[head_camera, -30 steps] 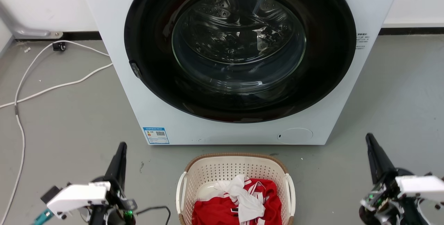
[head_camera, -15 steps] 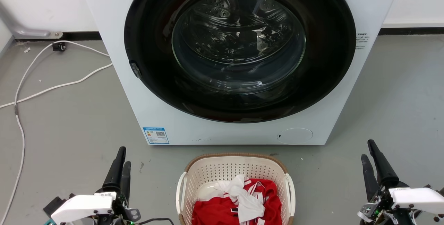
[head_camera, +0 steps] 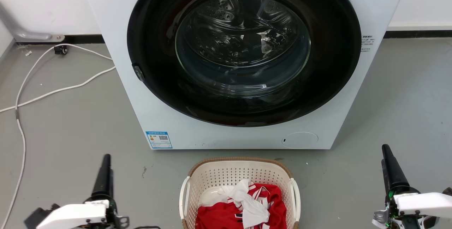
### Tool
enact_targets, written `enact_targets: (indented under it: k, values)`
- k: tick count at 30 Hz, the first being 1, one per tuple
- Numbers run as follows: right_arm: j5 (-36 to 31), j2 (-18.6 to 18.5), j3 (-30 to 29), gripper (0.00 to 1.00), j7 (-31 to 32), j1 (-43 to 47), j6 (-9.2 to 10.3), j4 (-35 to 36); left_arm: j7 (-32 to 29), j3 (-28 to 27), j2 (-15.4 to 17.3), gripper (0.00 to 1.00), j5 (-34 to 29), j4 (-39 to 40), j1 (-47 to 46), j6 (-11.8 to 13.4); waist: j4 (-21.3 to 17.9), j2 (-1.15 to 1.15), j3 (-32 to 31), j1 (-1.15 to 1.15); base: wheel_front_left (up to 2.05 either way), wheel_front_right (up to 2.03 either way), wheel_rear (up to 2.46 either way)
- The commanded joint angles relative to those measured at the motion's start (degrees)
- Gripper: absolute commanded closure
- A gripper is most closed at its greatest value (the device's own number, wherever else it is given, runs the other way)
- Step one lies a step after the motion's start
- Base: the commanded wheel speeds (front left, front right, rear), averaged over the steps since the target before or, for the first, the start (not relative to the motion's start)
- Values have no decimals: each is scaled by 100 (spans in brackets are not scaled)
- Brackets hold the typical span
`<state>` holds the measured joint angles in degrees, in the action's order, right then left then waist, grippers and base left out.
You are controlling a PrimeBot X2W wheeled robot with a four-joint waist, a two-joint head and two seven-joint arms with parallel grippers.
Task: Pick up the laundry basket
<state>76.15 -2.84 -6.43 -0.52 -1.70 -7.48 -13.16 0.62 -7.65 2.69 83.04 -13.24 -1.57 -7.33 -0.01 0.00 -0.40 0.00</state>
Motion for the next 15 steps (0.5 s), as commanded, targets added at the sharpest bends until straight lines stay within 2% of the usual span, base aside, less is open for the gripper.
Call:
enact_targets:
  k: [1, 7, 15]
  values:
    - [-330, -18, -3, 0, -63, -20, -1, 110, 61, -126, 23, 0, -234, 188, -44, -11, -1, 0, -8, 0, 0, 0, 0]
    - [-1614, -18, -55, 0, -192, -44, -1, 515, 188, -268, 23, 0, -810, 434, -5, 70, -5, 0, -27, 0, 0, 0, 0]
    - [-3082, -17, 130, 0, -355, 40, -1, 1194, 349, -254, 24, 0, -1663, 1101, 70, 425, -4, 0, -34, 0, 0, 0, 0]
